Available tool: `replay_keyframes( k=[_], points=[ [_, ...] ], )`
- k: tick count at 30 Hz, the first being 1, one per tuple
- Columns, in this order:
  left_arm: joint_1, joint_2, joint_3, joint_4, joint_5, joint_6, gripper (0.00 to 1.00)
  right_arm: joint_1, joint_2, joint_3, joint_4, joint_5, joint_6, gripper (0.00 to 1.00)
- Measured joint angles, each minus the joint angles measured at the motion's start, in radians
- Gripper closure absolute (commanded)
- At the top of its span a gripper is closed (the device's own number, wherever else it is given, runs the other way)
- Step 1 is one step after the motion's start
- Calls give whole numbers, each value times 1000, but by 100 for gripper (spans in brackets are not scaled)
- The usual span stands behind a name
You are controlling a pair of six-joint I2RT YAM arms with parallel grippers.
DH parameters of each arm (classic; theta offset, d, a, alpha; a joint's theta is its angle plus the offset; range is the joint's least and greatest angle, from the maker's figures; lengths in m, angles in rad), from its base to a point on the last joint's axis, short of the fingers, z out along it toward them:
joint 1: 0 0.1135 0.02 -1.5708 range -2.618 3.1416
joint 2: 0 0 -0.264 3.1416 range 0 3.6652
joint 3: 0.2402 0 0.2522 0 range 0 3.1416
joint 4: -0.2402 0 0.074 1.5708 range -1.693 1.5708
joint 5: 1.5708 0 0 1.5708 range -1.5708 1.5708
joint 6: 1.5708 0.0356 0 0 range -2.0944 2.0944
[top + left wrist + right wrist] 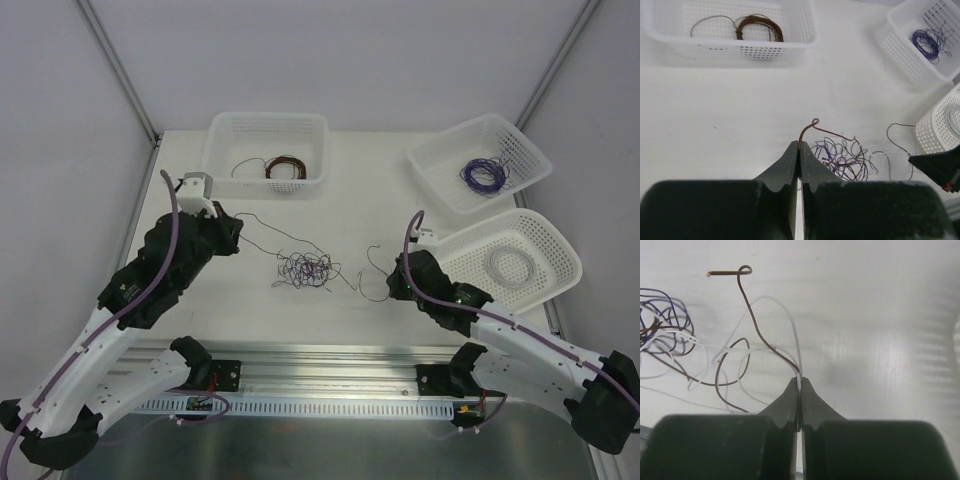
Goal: Untangle the cables
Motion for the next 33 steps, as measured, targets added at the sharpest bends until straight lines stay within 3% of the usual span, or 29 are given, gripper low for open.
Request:
replay_keyframes(
  k=[12,19,21,22,23,24,26,28,33],
  points=[
    [14,-108,43,-122,-140,39,100,-31,-91,99,-219,94,-132,99],
    [14,-99,42,-159,-138,35,100,-41,-95,112,-228,11,-190,95],
    [14,-71,29,-156,-94,29,100,-41,-74,124,-214,-37,-202,84],
    [14,-54,16,-149,-71,24,100,-41,-61,129,-198,-71,-208,76],
    [14,-35,-7,-135,-44,15,100,-41,-54,131,-185,-96,-216,61],
    [14,-13,-35,-124,-10,5,100,-41,-45,132,-168,-128,-216,56],
    [14,31,-111,-86,68,-24,100,-40,-19,138,-147,-171,-225,52],
    [14,68,-179,-62,128,-50,93,-40,4,145,-144,-177,-228,51],
    [14,115,-282,-28,251,-103,69,-40,11,145,-153,-173,-236,51]
  ],
)
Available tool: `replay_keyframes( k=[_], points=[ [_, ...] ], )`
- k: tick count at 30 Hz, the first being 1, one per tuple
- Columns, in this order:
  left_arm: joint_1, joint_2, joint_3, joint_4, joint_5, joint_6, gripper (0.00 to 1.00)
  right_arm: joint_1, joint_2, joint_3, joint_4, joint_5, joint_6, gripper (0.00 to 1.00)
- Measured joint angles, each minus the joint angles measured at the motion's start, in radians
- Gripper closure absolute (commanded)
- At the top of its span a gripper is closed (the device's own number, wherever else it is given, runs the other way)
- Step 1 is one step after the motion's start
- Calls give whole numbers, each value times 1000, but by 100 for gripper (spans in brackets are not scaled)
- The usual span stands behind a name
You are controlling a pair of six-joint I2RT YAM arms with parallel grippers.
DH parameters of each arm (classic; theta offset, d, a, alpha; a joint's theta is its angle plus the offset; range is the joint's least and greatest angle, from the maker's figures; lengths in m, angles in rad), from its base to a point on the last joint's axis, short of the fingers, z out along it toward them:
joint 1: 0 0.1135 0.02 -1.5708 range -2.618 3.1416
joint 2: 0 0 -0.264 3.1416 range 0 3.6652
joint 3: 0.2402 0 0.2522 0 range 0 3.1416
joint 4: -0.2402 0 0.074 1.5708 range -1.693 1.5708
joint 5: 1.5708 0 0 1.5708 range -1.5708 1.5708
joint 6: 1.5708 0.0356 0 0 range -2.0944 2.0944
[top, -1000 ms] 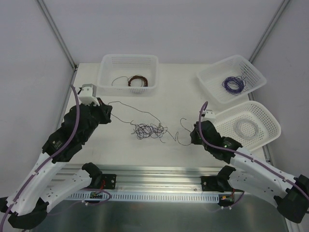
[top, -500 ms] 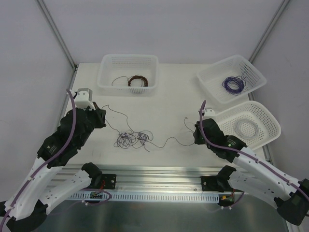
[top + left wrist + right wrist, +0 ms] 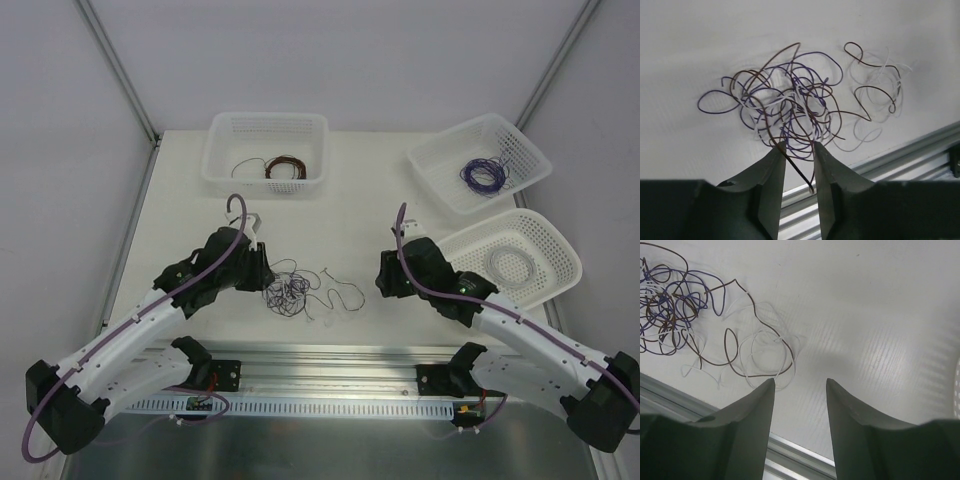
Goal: Untangle the cables
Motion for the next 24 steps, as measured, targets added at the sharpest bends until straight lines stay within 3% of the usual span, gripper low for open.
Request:
replay_keyframes(
  k=[1,4,5,8,14,24],
  points=[
    [0,1,-8,10,14,-5,56,0,1,0,0,-1,-6,51],
    [-8,0,-11,35,64,-24,39,0,24,0,5,-17,-25,50],
    [-13,0,-11,47,86,-25,29,0,43,0,8,-29,-33,49],
    [-50,4,-10,72,129,-39,18,0,124,8,26,-74,-47,47],
    [-129,62,-4,118,147,-77,18,0,254,67,91,-171,-90,44],
    [-133,223,-124,264,13,-216,32,0,560,266,284,-320,-173,40]
  ],
)
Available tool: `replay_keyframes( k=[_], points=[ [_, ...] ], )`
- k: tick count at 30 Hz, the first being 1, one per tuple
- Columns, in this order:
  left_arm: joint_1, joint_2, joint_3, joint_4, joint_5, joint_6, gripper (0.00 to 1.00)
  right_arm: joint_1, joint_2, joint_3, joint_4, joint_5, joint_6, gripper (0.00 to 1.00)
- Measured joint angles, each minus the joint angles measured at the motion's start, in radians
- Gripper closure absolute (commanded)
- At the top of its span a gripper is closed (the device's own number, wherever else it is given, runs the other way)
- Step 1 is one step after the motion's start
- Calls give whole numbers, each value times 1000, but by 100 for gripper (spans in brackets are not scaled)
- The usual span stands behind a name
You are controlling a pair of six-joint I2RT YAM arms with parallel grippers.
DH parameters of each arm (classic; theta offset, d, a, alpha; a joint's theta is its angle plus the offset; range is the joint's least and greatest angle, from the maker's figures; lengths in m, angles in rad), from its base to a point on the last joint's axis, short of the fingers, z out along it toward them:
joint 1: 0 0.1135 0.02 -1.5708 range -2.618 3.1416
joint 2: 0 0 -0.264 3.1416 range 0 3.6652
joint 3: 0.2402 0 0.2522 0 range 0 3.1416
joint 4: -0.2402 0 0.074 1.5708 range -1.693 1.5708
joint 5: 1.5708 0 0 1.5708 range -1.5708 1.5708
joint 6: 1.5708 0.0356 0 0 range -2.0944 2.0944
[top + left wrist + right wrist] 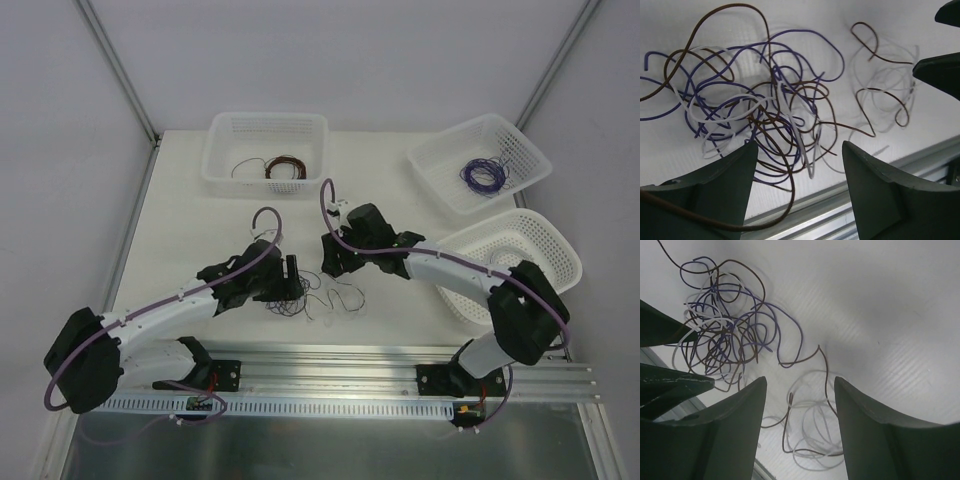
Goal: Untangle the cables
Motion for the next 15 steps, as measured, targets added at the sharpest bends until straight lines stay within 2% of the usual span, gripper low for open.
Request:
replay_keyframes(
  k=[7,15],
  points=[
    [0,138,-32,62,-54,-55,39,10,202,74,51,-55,-55,38],
    [0,190,-34,95,-54,-70,43,39,289,120,53,-52,-105,38]
  ],
)
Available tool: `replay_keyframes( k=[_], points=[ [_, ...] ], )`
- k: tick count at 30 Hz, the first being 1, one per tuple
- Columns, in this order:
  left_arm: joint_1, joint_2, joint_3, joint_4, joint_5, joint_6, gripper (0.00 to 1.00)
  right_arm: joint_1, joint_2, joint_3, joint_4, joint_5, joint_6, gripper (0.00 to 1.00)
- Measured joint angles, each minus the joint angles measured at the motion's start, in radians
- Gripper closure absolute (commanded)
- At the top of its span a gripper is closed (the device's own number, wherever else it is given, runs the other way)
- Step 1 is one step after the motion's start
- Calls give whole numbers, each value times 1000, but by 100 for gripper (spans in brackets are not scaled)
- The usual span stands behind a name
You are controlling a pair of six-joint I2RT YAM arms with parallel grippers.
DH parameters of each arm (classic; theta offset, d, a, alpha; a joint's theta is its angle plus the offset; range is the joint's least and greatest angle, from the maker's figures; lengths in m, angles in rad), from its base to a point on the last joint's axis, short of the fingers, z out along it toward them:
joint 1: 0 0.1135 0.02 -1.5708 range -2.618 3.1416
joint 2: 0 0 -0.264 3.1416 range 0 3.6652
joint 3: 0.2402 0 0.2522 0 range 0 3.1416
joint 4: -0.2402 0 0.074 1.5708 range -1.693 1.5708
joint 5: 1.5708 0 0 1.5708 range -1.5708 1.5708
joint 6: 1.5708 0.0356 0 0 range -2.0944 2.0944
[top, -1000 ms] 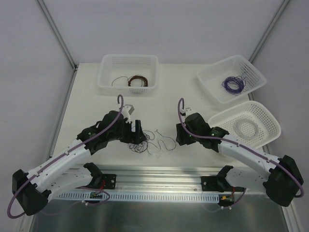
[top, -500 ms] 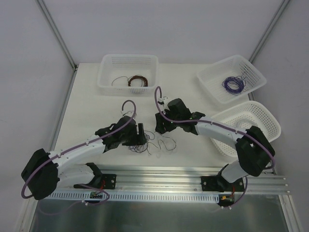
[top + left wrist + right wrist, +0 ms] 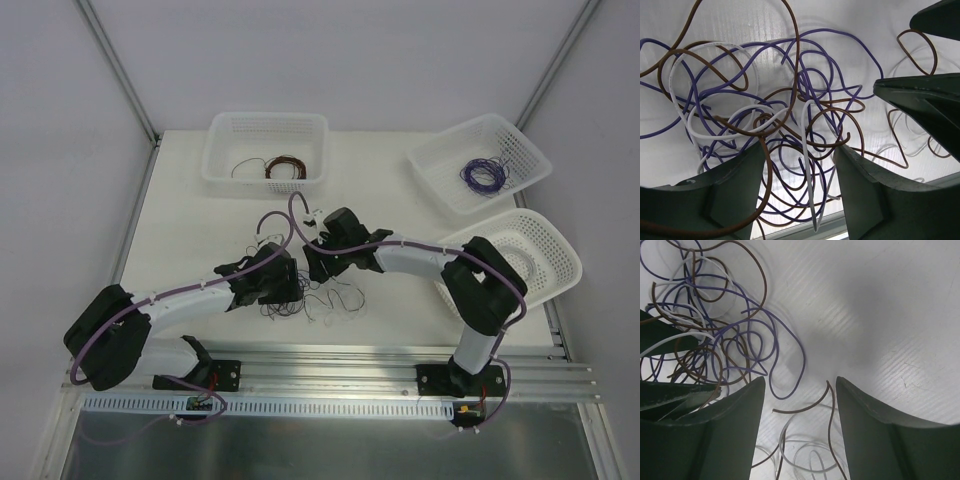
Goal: Untangle the cables
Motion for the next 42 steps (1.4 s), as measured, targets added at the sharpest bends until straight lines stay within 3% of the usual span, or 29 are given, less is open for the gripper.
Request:
replay_keyframes(
  k=[5,7,8,11,12,16,30,42],
  points=[
    [2,0,-2,7,0,-3,43,13,35,12,-10,34,-16,44],
    [2,0,-9,16,0,-4,43,18,44,13,-18,53,-22,54],
    [2,0,-11,17,0,-4,44,18,45,13,-23,59,-23,54],
    [3,-1,-16,19,0,-5,45,19,45,13,-34,87,-30,68],
    [3,-1,-16,19,0,-5,45,19,45,13,-37,94,-33,80],
    [9,-1,-16,19,1,-5,46,19,24,13,-57,121,-40,99],
    [9,3,-16,19,2,-5,48,23,-358,100,-199,164,-70,99],
    [9,22,-14,29,10,-4,49,25,-611,539,-351,229,-130,99]
  ],
)
